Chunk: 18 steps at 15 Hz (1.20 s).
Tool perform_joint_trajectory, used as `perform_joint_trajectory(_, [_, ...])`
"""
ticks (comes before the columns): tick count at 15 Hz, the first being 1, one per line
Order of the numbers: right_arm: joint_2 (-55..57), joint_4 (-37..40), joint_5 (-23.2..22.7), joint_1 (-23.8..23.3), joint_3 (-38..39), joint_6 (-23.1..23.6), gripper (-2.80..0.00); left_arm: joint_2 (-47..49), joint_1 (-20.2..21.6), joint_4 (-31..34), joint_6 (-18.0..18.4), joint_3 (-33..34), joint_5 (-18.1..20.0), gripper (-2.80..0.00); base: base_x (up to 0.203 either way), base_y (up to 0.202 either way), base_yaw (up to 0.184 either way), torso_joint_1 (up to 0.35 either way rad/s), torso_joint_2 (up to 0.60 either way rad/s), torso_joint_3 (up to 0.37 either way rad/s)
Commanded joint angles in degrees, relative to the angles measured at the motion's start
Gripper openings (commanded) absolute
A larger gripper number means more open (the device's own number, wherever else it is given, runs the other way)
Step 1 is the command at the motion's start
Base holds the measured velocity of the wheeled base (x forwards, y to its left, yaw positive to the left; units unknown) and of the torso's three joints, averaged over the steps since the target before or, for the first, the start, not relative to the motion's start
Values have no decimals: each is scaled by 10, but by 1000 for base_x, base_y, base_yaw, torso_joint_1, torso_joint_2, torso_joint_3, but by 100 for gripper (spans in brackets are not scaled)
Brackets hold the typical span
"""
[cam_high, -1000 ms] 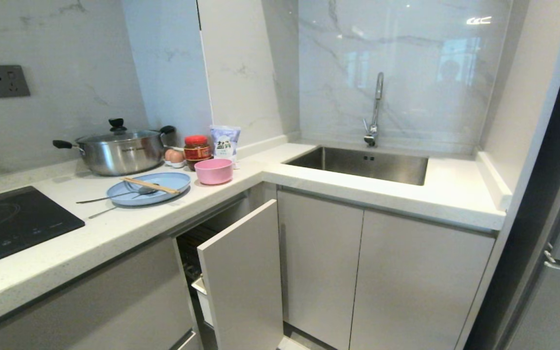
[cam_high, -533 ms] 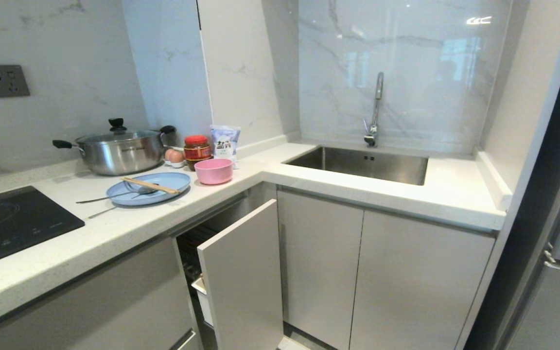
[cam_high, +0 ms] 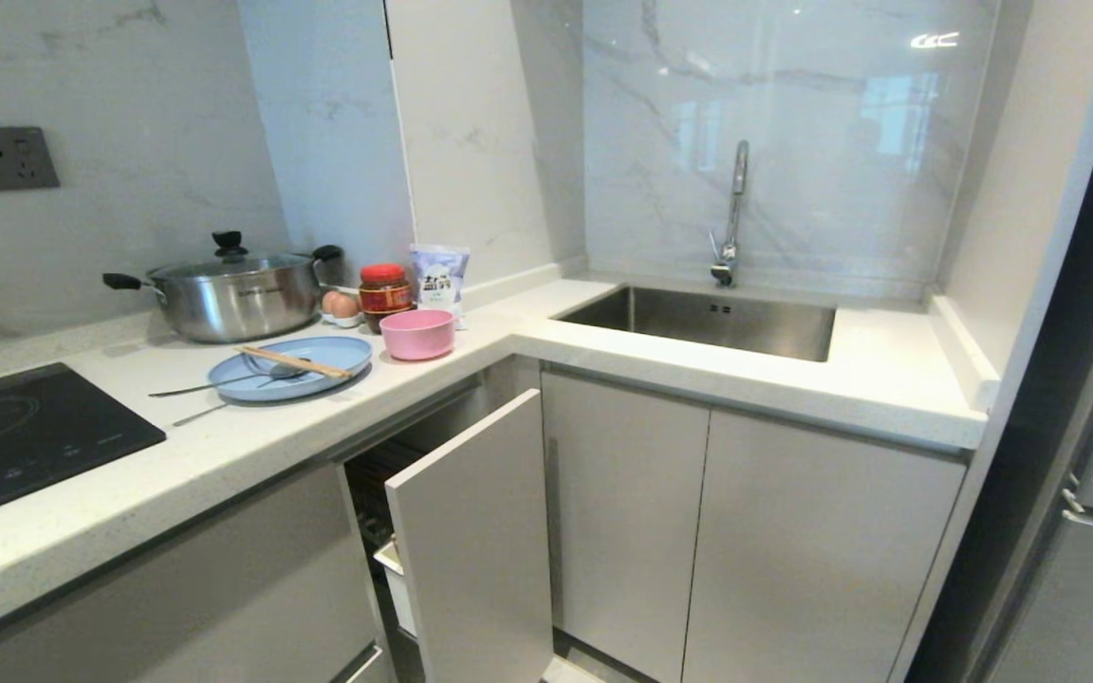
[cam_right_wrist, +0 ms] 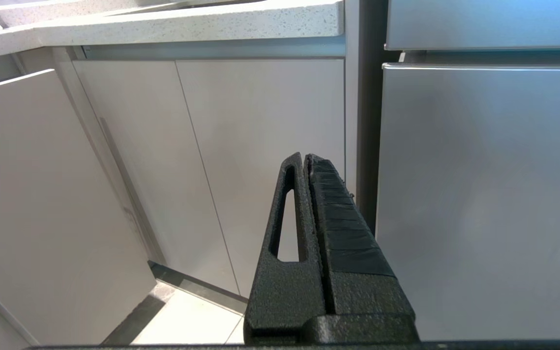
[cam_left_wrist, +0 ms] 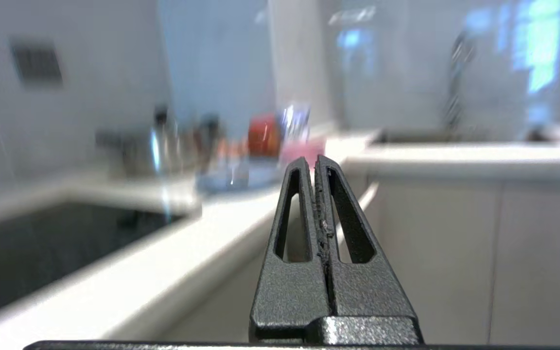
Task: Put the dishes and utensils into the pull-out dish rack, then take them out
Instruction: Open the cupboard
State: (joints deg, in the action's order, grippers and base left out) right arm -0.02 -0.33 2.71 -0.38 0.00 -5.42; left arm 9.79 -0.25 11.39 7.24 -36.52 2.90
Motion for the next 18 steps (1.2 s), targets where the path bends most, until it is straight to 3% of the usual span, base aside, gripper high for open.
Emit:
perform_joint_trajectory(1, [-2,0,0,0,0,0,-280,142,-18,7,4,-131,19,-280,0,0,0,0,0,0])
perform_joint_trajectory(4, [-2,0,0,0,0,0,-280,284,-30,-30,23,-245,29,-280,0,0,0,0,0,0])
perform_joint_trajectory(8, [-2,0,0,0,0,0,-280,493,-22,-48,21,-392,-39,-280,0,0,0,0,0,0])
perform_joint_trajectory(10, [-2,0,0,0,0,0,-280,572,-22,-20,-1,-420,-65,-280,0,0,0,0,0,0])
perform_joint_trajectory(11, [-2,0,0,0,0,0,-280,608,-24,7,-32,-424,-70,-280,0,0,0,0,0,0])
perform_joint_trajectory(13, [-2,0,0,0,0,0,-280,671,-29,58,-67,-436,-52,-280,0,0,0,0,0,0])
perform_joint_trajectory(15, [-2,0,0,-1,0,0,-280,726,-34,120,-76,-462,-34,-280,0,0,0,0,0,0])
perform_joint_trajectory(18, [-2,0,0,0,0,0,-280,803,-64,141,-78,-480,-29,-280,0,0,0,0,0,0])
